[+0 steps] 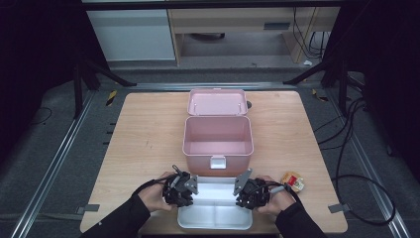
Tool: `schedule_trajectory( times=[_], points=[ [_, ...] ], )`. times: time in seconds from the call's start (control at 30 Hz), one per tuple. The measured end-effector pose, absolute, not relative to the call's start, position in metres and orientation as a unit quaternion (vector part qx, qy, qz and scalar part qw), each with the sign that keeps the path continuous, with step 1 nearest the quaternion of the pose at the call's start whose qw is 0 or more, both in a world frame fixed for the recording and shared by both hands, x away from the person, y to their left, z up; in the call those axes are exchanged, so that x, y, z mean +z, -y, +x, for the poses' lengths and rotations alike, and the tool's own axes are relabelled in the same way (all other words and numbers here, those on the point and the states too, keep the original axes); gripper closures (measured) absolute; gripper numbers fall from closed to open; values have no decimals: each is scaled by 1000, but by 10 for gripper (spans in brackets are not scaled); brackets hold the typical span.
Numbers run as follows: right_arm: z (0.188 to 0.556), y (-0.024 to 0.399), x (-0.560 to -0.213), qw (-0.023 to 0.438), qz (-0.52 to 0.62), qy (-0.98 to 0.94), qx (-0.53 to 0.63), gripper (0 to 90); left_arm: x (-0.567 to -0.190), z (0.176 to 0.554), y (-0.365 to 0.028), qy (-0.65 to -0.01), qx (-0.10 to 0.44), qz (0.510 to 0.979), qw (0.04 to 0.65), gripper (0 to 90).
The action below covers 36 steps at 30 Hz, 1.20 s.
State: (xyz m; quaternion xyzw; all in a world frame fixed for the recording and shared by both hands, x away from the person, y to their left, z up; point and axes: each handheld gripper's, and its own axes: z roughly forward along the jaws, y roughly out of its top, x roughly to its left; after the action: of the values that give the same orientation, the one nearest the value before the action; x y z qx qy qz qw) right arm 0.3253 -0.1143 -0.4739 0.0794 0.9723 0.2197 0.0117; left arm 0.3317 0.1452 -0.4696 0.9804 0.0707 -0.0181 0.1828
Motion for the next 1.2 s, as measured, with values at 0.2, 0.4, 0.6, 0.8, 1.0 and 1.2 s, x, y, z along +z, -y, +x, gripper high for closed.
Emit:
schedule_trajectory(
  times=[0.2, 0.4, 0.6, 0.8, 1.0, 1.2],
  points=[
    [326, 128, -461, 50, 154, -946, 280, 555, -457, 331, -161, -101, 5, 970, 223, 649],
    [333, 155, -451, 88, 250, -913, 311, 414, -441, 330, -185, -151, 48, 953, 260, 498],
    [343, 191, -443, 118, 335, -878, 321, 357, -438, 343, -218, -244, 74, 923, 287, 362],
    [349, 214, -438, 150, 381, -860, 306, 305, -440, 360, -255, -330, 97, 890, 301, 325],
    [353, 241, -440, 164, 434, -841, 278, 260, -446, 369, -275, -365, 110, 877, 294, 304],
    [356, 260, -445, 160, 471, -830, 252, 214, -451, 373, -282, -380, 112, 871, 290, 303]
  ],
)
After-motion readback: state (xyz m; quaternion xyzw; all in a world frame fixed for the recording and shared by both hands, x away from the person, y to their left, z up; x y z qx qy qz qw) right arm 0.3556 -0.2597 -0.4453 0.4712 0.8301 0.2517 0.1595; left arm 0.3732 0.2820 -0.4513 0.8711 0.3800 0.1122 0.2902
